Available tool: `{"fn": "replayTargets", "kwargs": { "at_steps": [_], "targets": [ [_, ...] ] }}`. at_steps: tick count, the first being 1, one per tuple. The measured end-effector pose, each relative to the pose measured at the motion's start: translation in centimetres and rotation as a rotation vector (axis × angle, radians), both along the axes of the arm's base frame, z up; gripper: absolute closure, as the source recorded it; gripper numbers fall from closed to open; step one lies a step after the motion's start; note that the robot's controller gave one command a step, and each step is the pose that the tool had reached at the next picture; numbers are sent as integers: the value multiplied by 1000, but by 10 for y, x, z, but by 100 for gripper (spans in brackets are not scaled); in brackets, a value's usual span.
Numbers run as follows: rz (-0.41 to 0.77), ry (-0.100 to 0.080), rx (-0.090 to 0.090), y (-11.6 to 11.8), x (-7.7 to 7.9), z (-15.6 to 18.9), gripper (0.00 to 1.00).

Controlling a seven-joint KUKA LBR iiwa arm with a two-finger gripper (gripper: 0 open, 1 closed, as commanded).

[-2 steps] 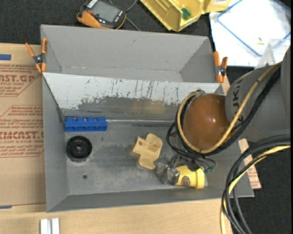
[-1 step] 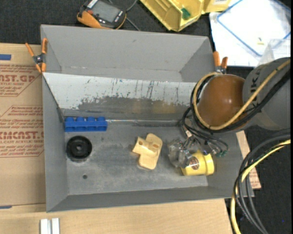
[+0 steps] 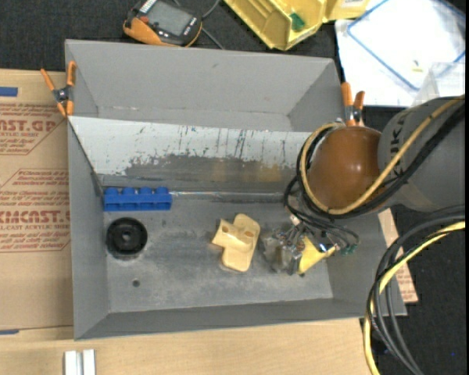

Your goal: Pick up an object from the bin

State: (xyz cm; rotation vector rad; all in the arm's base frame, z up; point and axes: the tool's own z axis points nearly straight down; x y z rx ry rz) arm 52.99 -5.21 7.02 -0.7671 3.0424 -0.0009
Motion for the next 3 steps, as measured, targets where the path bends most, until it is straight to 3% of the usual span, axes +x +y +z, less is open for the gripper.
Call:
{"fn": "replayTargets", "kwargs": {
  "at_steps": [1,2,3],
  "targets": [
    [19,-7,1,32,19,1,100],
    [-73,-4,0,-64,37,1,100],
    [11,-7,3,12,-8,1,100]
  ]
}}
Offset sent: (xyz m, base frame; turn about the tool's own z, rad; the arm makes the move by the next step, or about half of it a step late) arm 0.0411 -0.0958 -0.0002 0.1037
